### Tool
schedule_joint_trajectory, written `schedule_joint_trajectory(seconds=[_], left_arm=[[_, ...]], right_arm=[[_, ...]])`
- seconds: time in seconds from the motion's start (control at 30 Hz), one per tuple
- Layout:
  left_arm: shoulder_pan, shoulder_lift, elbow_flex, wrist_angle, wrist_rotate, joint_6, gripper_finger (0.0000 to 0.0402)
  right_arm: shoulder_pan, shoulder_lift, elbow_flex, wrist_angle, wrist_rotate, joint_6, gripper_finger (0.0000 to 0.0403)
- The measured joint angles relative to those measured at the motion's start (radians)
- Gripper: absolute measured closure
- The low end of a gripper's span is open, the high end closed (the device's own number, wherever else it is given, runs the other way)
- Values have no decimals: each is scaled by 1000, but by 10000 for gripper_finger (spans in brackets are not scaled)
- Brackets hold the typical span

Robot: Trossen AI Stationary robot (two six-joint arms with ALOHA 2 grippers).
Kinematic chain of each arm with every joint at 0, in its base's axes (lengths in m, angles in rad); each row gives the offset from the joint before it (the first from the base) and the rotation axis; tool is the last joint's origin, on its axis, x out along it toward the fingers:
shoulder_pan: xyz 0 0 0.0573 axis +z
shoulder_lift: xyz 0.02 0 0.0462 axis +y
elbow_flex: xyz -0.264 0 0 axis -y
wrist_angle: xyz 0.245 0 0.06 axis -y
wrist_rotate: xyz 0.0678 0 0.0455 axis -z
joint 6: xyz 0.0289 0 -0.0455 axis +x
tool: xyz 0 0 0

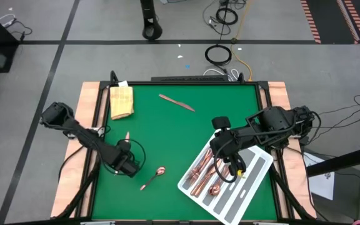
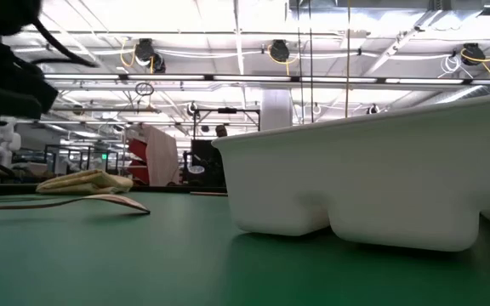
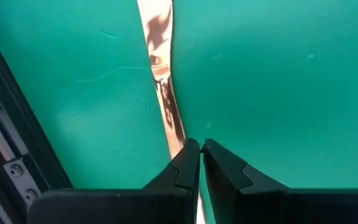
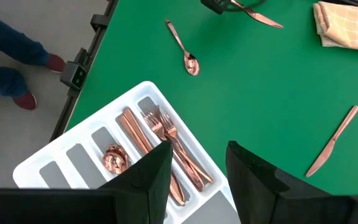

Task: Sort silverware
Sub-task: Put the bronze knife into the silverware tray

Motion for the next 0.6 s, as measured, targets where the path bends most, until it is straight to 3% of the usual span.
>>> schedule_joint_trajectory(seconds=[0.17,0.47,0.6], left_arm=[[59,0,-19,13,28,89,342],[130,0,-86,30,28,115,227],[148,-4,-129,117,26,122,214]], right_arm=[[0,0,0,0,0,6,261],[1,0,0,0,0,40,261],[1,0,0,0,0,40,261]])
